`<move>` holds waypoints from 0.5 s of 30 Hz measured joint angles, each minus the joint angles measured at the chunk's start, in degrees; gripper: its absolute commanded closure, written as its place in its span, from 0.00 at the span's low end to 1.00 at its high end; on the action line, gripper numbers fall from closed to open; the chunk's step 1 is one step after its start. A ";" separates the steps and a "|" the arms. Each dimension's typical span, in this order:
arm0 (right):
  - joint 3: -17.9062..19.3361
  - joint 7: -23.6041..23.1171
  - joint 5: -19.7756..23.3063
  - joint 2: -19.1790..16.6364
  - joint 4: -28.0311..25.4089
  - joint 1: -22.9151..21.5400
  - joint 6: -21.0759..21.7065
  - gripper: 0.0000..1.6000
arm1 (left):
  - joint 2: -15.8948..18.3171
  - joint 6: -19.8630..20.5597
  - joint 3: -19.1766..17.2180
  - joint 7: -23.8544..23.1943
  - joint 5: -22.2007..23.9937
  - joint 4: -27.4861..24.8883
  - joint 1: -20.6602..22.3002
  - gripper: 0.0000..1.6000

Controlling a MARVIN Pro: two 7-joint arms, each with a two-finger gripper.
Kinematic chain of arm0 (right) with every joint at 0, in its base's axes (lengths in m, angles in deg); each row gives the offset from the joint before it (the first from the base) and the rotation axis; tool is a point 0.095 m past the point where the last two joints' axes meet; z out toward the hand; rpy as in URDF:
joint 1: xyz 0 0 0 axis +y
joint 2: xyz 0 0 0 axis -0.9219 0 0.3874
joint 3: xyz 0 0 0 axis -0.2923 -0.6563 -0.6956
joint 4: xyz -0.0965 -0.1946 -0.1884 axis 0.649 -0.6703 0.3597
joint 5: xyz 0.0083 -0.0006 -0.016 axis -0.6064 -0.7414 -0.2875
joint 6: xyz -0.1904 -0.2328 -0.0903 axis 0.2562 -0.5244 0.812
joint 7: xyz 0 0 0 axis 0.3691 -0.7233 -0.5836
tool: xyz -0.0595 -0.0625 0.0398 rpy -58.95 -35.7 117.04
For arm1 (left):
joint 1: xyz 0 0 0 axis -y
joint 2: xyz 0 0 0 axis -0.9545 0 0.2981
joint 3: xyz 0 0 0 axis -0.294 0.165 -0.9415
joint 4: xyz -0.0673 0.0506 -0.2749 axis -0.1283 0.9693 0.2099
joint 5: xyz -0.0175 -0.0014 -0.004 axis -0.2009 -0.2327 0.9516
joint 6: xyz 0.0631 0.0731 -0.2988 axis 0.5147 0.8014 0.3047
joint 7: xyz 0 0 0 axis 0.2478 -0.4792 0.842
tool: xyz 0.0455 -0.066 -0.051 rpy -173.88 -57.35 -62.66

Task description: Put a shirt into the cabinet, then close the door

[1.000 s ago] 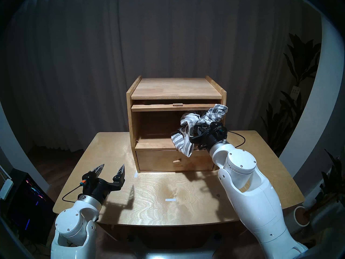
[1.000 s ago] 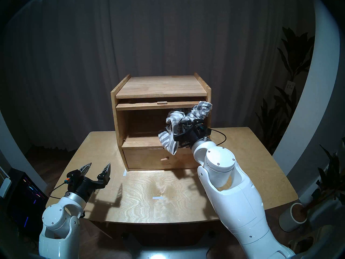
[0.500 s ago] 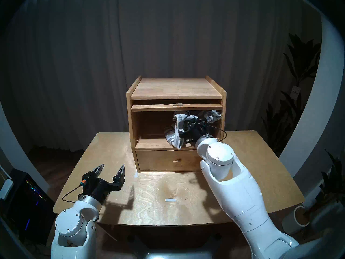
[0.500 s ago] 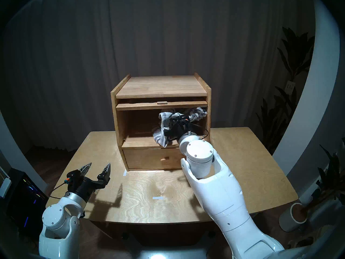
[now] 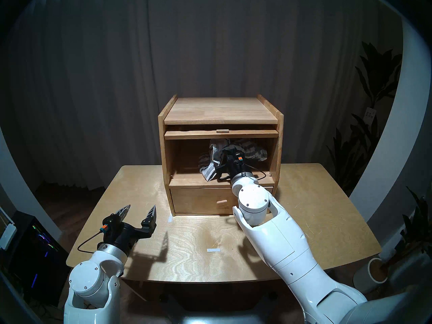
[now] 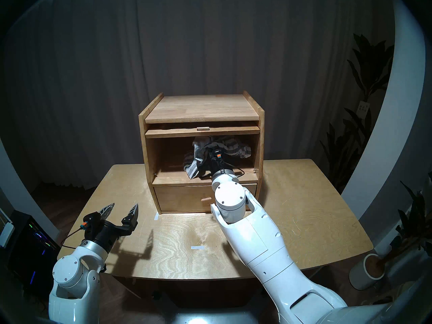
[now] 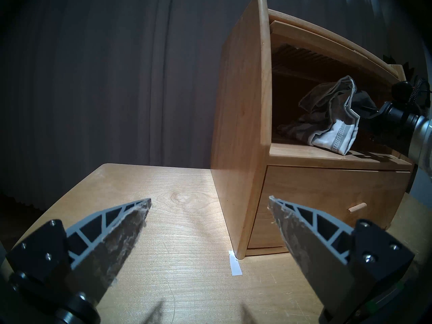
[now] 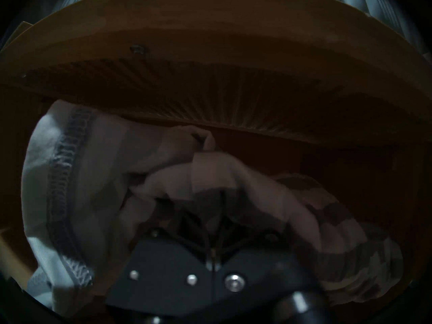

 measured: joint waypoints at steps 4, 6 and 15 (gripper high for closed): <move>1.42 -0.17 1.22 0.34 1.21 -1.08 -3.31 1.00 | -0.10 0.04 -0.02 0.02 -0.06 -0.08 0.00 0.00; 2.39 -0.85 2.80 0.59 2.78 -1.70 -5.06 1.00 | -0.14 0.07 -0.02 0.03 -0.09 -0.11 -0.01 0.00; 4.86 -5.05 8.20 1.67 12.46 -4.19 -12.59 1.00 | -0.34 0.27 -0.06 0.08 -0.26 -0.31 -0.02 0.00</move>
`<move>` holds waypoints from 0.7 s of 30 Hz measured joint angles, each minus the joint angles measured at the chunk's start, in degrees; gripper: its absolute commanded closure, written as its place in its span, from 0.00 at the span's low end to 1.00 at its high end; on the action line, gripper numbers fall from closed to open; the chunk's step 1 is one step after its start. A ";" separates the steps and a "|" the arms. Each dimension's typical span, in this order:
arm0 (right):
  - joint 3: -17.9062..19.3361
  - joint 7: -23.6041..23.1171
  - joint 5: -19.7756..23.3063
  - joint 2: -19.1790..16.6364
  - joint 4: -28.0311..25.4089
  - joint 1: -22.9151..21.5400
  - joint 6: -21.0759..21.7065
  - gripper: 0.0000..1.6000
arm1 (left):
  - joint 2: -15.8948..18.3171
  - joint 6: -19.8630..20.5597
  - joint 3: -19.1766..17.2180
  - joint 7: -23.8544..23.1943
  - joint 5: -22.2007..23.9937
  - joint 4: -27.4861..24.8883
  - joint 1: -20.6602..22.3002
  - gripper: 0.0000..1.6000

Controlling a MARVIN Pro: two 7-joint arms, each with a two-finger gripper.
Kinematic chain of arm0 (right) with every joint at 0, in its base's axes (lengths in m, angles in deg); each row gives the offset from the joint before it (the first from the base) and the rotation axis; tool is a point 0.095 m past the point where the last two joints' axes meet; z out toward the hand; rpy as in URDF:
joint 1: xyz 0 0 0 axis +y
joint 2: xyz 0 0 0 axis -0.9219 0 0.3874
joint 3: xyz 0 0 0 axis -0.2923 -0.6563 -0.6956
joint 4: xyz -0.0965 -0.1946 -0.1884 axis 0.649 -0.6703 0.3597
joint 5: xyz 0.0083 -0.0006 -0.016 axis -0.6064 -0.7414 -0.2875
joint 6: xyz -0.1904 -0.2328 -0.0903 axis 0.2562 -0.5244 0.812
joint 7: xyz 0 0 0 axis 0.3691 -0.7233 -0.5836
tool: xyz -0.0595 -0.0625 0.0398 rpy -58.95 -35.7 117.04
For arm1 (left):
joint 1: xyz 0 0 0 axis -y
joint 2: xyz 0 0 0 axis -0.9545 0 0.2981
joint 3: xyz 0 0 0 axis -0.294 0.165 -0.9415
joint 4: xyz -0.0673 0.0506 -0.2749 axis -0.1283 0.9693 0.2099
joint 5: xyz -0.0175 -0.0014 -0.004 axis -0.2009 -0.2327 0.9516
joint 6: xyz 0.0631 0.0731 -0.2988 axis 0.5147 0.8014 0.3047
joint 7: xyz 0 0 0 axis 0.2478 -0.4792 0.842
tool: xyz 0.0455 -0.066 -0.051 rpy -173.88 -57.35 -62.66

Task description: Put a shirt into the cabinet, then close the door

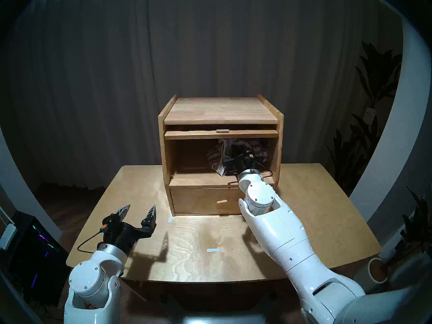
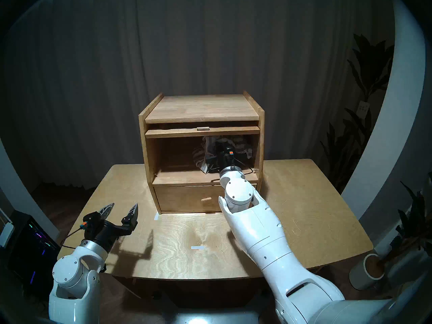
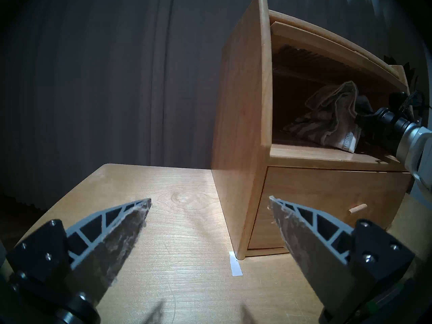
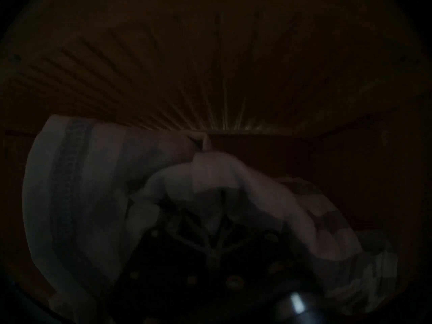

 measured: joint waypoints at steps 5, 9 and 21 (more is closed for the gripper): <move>-0.32 -1.54 0.66 0.47 2.53 -1.64 -2.59 1.00 | -0.10 0.08 -0.03 0.00 -0.08 -0.04 -0.01 0.00; -1.58 -1.70 -0.36 0.81 2.93 -2.85 -0.70 1.00 | -0.15 0.10 -0.05 -0.01 -0.13 -0.04 0.00 0.00; -3.42 1.81 0.29 4.34 0.67 -5.45 12.82 1.00 | -0.28 0.18 -0.11 -0.04 -0.23 -0.03 0.01 0.00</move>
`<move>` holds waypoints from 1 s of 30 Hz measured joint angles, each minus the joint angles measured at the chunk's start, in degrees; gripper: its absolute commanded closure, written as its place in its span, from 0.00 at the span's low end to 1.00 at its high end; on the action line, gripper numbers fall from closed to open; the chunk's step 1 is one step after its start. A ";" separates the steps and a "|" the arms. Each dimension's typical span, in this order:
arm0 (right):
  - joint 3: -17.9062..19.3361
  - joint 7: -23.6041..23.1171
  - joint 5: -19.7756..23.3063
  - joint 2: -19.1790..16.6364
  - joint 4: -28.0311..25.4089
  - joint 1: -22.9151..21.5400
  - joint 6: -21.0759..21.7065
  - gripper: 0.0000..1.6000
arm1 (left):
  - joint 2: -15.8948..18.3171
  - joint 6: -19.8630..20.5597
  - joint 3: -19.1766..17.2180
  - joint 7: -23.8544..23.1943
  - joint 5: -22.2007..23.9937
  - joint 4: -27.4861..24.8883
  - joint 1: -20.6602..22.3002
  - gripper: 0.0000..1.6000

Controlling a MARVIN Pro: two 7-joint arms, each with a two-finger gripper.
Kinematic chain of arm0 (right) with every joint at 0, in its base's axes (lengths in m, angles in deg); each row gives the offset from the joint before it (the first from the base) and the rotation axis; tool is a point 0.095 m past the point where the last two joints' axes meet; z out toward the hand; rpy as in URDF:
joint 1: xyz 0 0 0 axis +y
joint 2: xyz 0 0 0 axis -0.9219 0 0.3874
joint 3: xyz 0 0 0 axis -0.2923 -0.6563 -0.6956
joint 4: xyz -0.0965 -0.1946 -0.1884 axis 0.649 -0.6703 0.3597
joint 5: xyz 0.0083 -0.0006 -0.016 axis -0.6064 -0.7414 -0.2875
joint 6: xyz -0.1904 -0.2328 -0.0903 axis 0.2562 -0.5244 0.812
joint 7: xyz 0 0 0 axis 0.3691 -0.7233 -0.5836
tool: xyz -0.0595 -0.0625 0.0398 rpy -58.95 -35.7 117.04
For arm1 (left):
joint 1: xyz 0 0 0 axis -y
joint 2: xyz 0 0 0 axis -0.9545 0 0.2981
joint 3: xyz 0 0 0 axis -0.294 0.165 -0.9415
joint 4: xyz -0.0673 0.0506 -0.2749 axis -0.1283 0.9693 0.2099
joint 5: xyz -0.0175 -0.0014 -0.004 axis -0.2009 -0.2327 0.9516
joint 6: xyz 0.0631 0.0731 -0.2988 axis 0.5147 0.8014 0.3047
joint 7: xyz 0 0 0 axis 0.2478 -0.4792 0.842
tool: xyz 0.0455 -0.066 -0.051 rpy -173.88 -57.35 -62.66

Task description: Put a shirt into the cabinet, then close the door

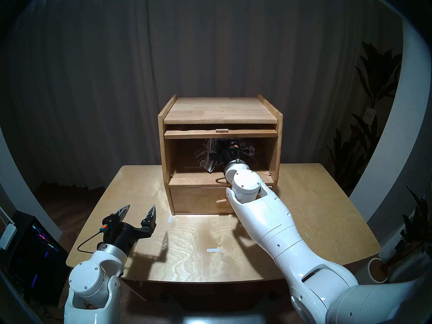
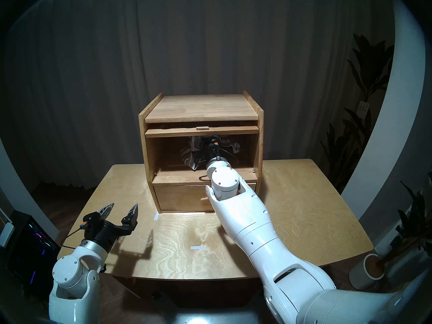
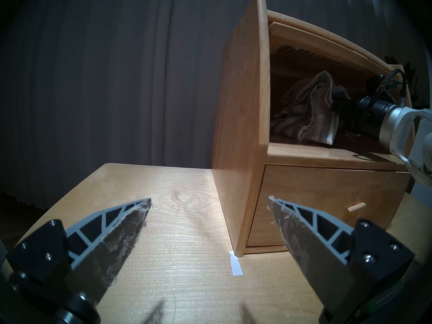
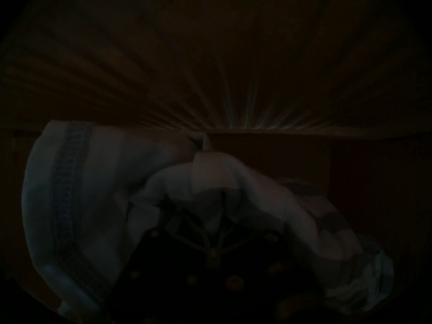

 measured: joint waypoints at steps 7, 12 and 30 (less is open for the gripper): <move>1.46 1.17 2.42 0.42 -1.76 0.36 5.91 1.00 | -0.10 0.19 -0.02 0.00 -0.08 -0.15 -0.02 0.00; 2.02 1.67 2.85 0.34 -0.48 0.06 6.46 1.00 | -0.18 0.29 -0.05 0.00 -0.15 -0.23 -0.02 0.00; 2.39 -1.91 1.15 -1.14 9.46 -6.40 5.29 1.00 | -0.34 0.34 -0.12 -0.05 -0.30 -0.26 -0.01 0.00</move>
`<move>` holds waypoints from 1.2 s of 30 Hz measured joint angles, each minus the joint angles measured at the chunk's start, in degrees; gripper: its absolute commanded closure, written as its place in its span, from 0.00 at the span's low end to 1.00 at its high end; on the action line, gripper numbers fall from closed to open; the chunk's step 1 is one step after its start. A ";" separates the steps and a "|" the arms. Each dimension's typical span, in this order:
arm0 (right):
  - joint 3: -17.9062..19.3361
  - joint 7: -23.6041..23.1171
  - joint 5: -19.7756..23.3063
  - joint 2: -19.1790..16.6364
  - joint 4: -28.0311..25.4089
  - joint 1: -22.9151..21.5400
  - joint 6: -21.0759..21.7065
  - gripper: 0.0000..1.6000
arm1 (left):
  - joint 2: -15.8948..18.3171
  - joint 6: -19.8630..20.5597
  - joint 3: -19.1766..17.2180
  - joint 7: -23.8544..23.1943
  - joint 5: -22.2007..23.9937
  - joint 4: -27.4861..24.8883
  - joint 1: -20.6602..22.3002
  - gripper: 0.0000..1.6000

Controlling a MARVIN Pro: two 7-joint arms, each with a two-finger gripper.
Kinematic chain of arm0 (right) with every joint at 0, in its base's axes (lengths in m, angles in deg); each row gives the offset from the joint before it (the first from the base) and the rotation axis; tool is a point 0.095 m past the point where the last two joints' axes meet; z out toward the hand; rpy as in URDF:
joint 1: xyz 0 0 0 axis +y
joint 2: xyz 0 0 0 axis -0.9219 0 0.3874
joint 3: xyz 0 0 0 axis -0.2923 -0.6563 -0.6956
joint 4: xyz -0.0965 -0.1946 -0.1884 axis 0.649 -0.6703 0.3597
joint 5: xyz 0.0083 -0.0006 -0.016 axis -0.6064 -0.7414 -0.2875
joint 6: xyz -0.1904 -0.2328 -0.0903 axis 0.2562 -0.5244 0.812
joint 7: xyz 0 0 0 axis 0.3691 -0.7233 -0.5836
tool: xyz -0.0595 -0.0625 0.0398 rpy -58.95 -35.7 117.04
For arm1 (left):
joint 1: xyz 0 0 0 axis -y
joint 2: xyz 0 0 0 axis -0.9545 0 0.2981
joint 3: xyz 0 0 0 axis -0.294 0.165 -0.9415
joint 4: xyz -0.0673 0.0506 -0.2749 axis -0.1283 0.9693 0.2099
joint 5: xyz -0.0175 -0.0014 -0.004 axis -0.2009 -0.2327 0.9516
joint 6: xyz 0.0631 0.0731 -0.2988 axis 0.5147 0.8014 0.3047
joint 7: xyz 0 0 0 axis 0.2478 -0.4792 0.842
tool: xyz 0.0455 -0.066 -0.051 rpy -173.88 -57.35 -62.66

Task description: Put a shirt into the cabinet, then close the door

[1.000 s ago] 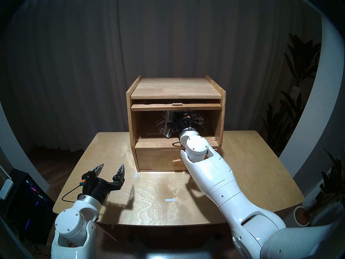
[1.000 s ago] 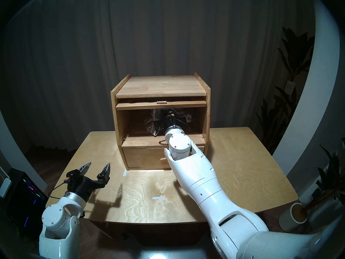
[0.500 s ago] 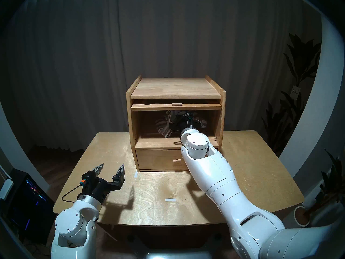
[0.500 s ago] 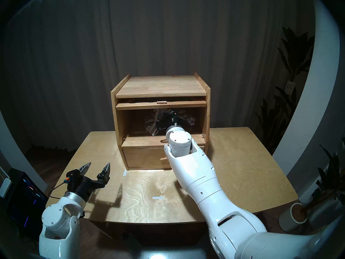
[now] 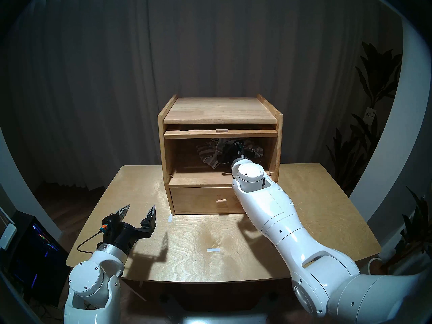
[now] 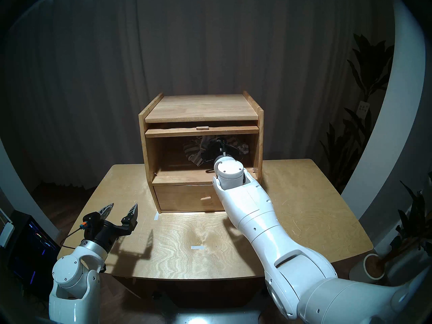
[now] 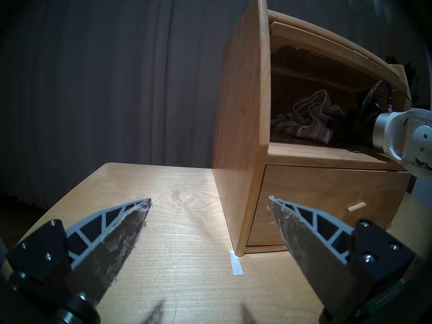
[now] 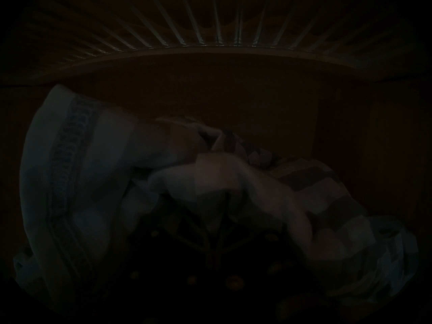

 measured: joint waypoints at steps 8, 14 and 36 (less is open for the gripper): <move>0.73 -1.32 1.01 0.50 0.97 -1.45 1.23 0.00 | -0.08 0.03 -0.02 -0.01 -0.05 0.00 0.00 0.00; 1.51 -0.60 2.09 0.86 0.02 -1.15 4.89 0.00 | -0.13 0.07 -0.04 -0.03 -0.08 0.00 0.00 0.00; 0.48 4.84 5.26 1.75 -15.53 6.96 23.58 0.00 | -0.25 0.10 -0.10 -0.12 -0.19 0.04 0.03 0.00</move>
